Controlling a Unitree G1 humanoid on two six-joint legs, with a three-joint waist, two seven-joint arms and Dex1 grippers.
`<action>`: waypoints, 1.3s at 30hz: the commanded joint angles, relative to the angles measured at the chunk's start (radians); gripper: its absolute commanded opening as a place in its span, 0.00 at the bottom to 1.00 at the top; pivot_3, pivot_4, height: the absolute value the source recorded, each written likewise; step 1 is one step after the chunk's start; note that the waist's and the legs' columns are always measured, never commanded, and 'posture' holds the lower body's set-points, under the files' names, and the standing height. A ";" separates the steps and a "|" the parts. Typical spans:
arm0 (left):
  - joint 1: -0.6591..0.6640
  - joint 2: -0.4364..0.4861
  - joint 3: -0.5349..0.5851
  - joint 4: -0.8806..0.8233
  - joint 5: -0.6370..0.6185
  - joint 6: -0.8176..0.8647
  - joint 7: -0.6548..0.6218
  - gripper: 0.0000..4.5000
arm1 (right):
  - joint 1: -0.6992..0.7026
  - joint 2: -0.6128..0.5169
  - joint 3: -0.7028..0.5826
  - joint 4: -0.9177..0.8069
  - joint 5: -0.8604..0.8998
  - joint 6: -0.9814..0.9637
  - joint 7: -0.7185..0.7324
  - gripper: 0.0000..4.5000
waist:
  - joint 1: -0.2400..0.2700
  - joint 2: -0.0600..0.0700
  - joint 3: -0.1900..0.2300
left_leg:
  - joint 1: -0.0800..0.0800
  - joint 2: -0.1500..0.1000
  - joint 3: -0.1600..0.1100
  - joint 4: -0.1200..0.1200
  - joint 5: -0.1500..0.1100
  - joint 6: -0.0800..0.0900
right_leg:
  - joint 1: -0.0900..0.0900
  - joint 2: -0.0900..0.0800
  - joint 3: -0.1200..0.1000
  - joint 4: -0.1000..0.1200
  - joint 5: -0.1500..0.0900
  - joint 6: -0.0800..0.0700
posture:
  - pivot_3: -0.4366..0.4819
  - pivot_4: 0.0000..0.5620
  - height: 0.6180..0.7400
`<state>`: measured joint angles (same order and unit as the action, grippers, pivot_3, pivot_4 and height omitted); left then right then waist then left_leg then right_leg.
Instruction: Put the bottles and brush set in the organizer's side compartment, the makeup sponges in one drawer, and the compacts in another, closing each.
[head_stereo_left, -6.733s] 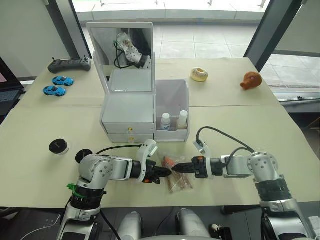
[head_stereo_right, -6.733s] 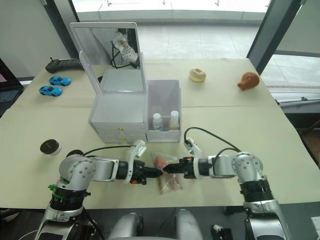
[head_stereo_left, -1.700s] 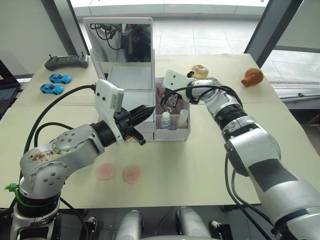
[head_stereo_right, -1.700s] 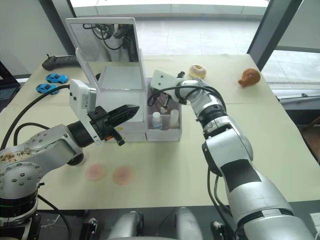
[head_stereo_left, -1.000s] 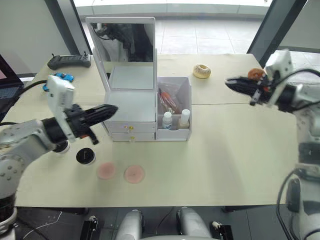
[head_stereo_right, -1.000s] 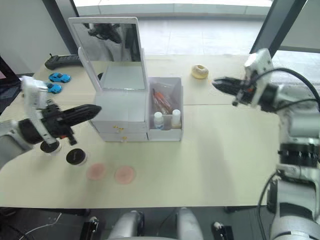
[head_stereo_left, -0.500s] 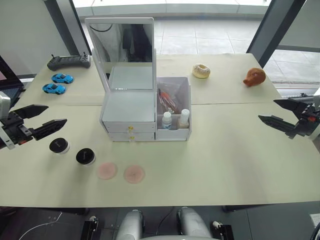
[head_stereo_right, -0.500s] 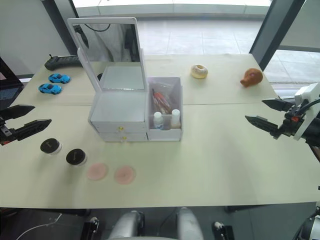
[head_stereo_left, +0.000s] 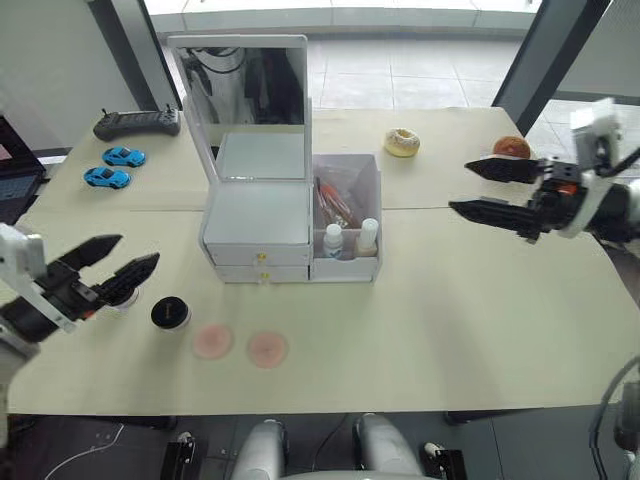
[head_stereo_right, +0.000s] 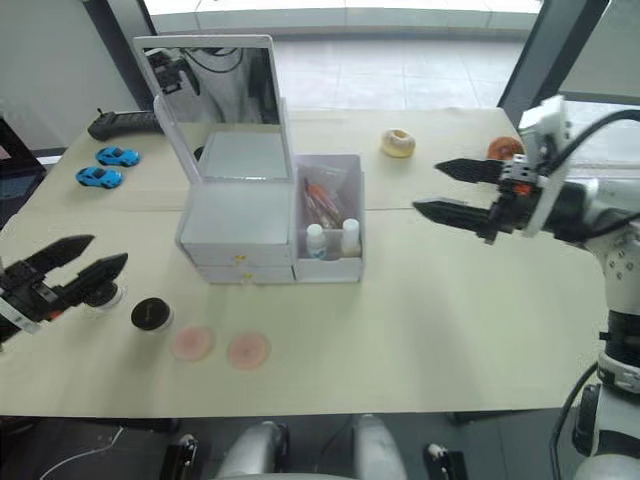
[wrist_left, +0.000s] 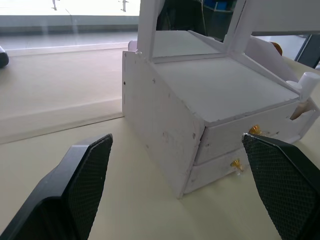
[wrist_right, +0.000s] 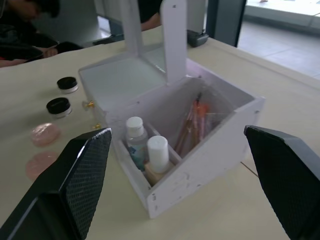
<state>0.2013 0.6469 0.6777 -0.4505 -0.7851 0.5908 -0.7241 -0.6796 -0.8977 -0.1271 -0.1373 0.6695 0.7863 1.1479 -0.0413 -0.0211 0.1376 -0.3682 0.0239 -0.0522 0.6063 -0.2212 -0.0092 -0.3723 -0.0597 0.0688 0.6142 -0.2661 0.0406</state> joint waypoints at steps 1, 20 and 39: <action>0.075 -0.104 -0.050 -0.203 0.049 -0.044 0.145 0.99 | -0.057 0.034 0.084 -0.065 -0.039 -0.022 -0.024 1.00 | 0.005 -0.001 -0.001 | 0.000 0.000 0.000 0.000 0.000 -0.001 | 0.000 0.000 0.000 -0.001 0.000 0.000 | 0.48 0.27 1.00; -0.013 -0.531 -0.626 -0.192 0.521 -0.249 0.578 0.99 | -0.146 0.013 0.134 -0.190 0.017 0.135 -0.056 1.00 | 0.022 -0.001 -0.003 | -0.001 -0.006 0.000 0.004 -0.002 0.001 | 0.002 0.000 0.001 -0.002 0.001 0.000 | 0.48 0.27 1.00; -0.099 -0.536 -0.740 -0.058 0.589 -0.333 0.537 0.80 | -0.119 -0.017 0.076 -0.242 0.060 0.189 -0.145 1.00 | 0.025 -0.001 -0.003 | -0.001 -0.007 -0.001 0.004 -0.003 0.001 | 0.002 0.001 0.001 -0.002 0.001 0.000 | 0.48 0.27 1.00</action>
<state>0.1164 0.1144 -0.0520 -0.4934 -0.2016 0.2866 -0.1793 -0.7863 -0.9091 -0.0110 -0.3611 0.7130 0.9668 1.0163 -0.0161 -0.0224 0.1345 -0.3694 0.0174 -0.0529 0.6106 -0.2239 -0.0078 -0.3700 -0.0590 0.0698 0.6123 -0.2655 0.0410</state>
